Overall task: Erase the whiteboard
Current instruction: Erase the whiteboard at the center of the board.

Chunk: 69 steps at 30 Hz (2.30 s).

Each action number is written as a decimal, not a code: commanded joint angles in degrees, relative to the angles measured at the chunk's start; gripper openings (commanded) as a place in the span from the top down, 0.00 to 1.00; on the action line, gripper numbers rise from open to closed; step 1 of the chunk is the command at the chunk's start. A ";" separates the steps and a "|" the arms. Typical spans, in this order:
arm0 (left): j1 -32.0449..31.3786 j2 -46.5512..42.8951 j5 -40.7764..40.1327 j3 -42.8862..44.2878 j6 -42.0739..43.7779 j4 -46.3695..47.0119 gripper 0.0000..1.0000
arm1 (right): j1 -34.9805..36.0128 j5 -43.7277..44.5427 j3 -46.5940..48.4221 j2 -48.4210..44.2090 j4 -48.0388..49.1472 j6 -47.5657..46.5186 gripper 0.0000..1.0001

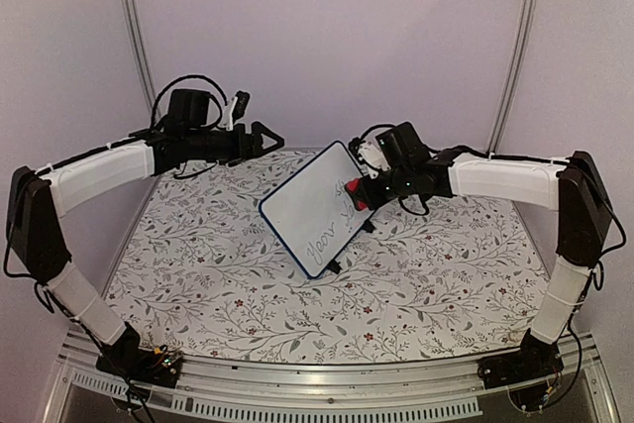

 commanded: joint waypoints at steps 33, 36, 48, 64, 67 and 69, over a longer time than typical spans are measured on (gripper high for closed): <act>-3.39 12.54 4.75 -0.36 2.05 4.28 0.38 | -1.15 -0.34 -0.26 -1.72 0.87 2.82 0.95; -3.33 12.08 4.42 -0.60 2.11 4.32 0.38 | -1.16 -0.36 0.93 -1.14 0.10 2.52 0.95; -3.16 10.62 6.31 -0.33 1.75 4.06 0.36 | -1.30 -2.29 4.86 1.07 -2.06 1.17 0.95; -0.56 10.39 9.67 0.58 0.06 5.14 0.32 | -5.62 -6.46 6.65 -0.13 -2.86 0.27 0.95; 0.84 11.71 11.25 1.06 -0.98 5.69 0.33 | -5.72 -7.50 6.00 -0.12 -2.09 0.73 0.95; 1.21 11.84 11.22 1.27 -1.15 5.98 0.34 | -5.92 -7.30 6.24 -0.37 -1.95 0.62 0.95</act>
